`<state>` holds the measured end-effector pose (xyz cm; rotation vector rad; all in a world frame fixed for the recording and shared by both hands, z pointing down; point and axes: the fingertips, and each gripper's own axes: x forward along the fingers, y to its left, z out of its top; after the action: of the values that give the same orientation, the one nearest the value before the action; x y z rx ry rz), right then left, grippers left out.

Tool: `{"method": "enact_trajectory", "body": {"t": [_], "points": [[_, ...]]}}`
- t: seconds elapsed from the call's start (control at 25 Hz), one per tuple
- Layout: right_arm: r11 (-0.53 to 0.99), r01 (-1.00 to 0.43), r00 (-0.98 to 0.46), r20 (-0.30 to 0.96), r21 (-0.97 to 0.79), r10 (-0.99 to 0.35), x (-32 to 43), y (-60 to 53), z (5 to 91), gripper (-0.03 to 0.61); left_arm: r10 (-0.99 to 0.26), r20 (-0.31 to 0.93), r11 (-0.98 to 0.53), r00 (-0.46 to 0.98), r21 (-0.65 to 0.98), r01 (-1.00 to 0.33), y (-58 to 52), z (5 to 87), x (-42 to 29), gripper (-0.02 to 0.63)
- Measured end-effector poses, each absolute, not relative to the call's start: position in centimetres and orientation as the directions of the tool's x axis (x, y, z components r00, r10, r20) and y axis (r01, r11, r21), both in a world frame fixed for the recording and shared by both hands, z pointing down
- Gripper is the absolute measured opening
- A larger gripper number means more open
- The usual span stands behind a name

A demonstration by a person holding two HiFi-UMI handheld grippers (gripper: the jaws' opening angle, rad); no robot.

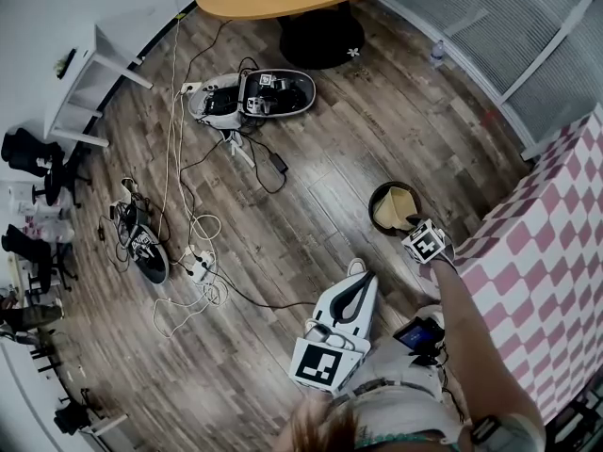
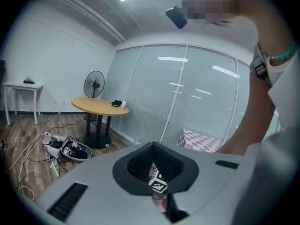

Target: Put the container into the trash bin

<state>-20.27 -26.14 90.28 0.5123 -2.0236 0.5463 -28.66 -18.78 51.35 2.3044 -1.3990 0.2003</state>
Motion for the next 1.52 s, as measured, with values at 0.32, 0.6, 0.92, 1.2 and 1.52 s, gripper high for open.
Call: {"method": "enact_trajectory", "body": {"t": [0.32,0.6,0.92,1.2,1.52], "points": [[0.822,-0.545,-0.449,0.885,-0.167,-0.119,-19.7,-25.6,90.2,0.161,-0.805,0.333,-0.409,0.490,0.286,-0.866,-19.1,51.1,-28.1,0.006],[0.823,-0.538,-0.460,0.882,-0.183,-0.105,-19.9,-25.5,89.7,0.152,-0.788,0.352,-0.422,0.505,0.289,-0.859,-18.9,51.6,-27.2,0.006],[0.829,-0.527,-0.458,0.884,-0.186,-0.093,-19.7,-25.1,88.8,0.051,-0.790,0.343,-0.424,0.508,0.294,-0.857,-19.0,51.6,-27.1,0.006],[0.881,-0.425,-0.564,0.822,-0.207,-0.079,-21.8,-24.0,84.4,-0.006,-0.794,0.345,-0.421,0.501,0.284,-0.862,-19.0,51.8,-26.7,0.006],[0.933,-0.304,-0.670,0.740,-0.193,-0.065,-23.8,-22.5,78.4,-0.006,-0.791,0.339,-0.431,0.508,0.280,-0.858,-18.8,52.0,-25.7,0.006]]}}
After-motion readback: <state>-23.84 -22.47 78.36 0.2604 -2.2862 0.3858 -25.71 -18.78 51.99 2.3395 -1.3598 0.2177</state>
